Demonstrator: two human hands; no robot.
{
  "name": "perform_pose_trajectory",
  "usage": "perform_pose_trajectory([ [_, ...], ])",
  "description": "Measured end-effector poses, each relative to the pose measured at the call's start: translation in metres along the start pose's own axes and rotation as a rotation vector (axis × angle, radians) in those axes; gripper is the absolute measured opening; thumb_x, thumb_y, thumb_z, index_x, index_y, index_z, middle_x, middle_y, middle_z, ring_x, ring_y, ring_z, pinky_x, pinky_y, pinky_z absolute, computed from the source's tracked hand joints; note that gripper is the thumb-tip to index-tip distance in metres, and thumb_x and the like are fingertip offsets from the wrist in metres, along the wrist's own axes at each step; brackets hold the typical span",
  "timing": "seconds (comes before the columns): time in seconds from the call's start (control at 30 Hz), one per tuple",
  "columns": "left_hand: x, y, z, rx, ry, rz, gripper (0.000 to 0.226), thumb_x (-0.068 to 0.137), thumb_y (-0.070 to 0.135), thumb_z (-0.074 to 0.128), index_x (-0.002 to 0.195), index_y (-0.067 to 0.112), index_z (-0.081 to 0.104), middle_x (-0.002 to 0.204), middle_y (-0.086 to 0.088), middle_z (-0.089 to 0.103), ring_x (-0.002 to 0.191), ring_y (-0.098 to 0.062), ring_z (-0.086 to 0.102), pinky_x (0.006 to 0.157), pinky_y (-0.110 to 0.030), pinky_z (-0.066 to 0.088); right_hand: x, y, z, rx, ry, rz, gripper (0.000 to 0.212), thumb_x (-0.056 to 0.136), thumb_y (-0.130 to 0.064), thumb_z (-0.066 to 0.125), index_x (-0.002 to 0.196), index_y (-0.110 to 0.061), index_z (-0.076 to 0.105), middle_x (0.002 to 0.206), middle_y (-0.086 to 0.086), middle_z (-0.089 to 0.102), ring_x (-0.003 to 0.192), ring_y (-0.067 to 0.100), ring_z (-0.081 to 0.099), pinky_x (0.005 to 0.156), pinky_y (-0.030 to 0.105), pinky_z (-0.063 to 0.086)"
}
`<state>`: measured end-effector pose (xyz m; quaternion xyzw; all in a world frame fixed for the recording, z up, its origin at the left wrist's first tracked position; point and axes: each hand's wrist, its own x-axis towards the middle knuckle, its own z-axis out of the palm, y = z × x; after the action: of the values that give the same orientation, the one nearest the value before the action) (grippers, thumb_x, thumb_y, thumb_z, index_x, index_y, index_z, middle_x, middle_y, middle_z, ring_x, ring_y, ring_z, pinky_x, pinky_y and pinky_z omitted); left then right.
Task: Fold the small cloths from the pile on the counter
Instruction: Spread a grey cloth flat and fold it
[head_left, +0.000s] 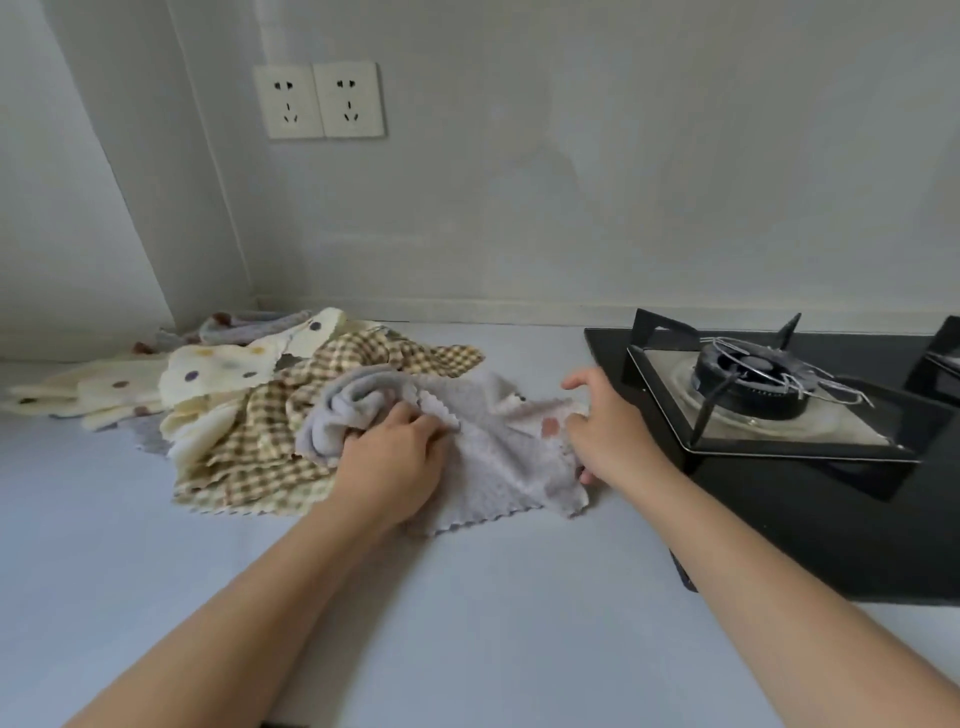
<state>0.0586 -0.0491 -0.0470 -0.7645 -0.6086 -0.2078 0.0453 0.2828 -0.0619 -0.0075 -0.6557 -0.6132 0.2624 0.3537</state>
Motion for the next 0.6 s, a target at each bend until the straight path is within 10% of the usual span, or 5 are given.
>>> perform_pose_trajectory([
  [0.2,0.016,-0.052,0.001,-0.004,-0.151,-0.187,0.049,0.102,0.045,0.026,0.147,0.028,0.032,0.158,0.003,0.026,0.147,-0.016,0.017,0.115,-0.036,0.02,-0.004,0.003,-0.014,-0.704,-0.089,0.001,0.021,0.09,-0.01,0.039,0.097,-0.03,0.044,0.108,0.004,0.063,0.093,0.027,0.058,0.071,0.031,0.04],
  [0.33,0.022,-0.085,0.001,-0.022,-0.089,-0.215,0.048,0.102,0.028,0.035,0.149,0.02,0.031,0.157,-0.004,0.029,0.144,-0.021,0.027,0.115,-0.037,0.027,-0.004,0.002,-0.014,-0.898,-0.134,0.021,0.036,0.093,-0.012,0.039,0.127,-0.021,0.046,0.12,0.006,0.058,0.108,0.028,0.056,0.075,0.032,0.038],
  [0.47,0.014,-0.087,-0.001,0.102,0.173,-0.26,0.04,0.095,0.011,0.041,0.132,0.018,0.054,0.136,-0.01,0.052,0.128,-0.032,0.044,0.093,-0.046,0.041,-0.002,0.005,-0.012,-0.899,-0.096,-0.075,0.043,0.099,-0.027,0.044,0.139,-0.02,0.031,0.133,0.008,0.048,0.119,0.028,0.048,0.087,0.038,0.039],
  [0.6,0.012,-0.039,-0.011,0.083,0.316,0.064,0.019,0.084,0.024,0.046,0.083,0.019,0.064,0.085,-0.002,0.064,0.08,-0.029,0.061,0.065,-0.037,0.045,0.001,0.004,-0.004,-0.692,-0.079,-0.356,0.054,0.094,-0.012,0.044,0.147,-0.019,0.031,0.152,0.003,0.03,0.138,0.024,0.031,0.11,0.04,0.031],
])
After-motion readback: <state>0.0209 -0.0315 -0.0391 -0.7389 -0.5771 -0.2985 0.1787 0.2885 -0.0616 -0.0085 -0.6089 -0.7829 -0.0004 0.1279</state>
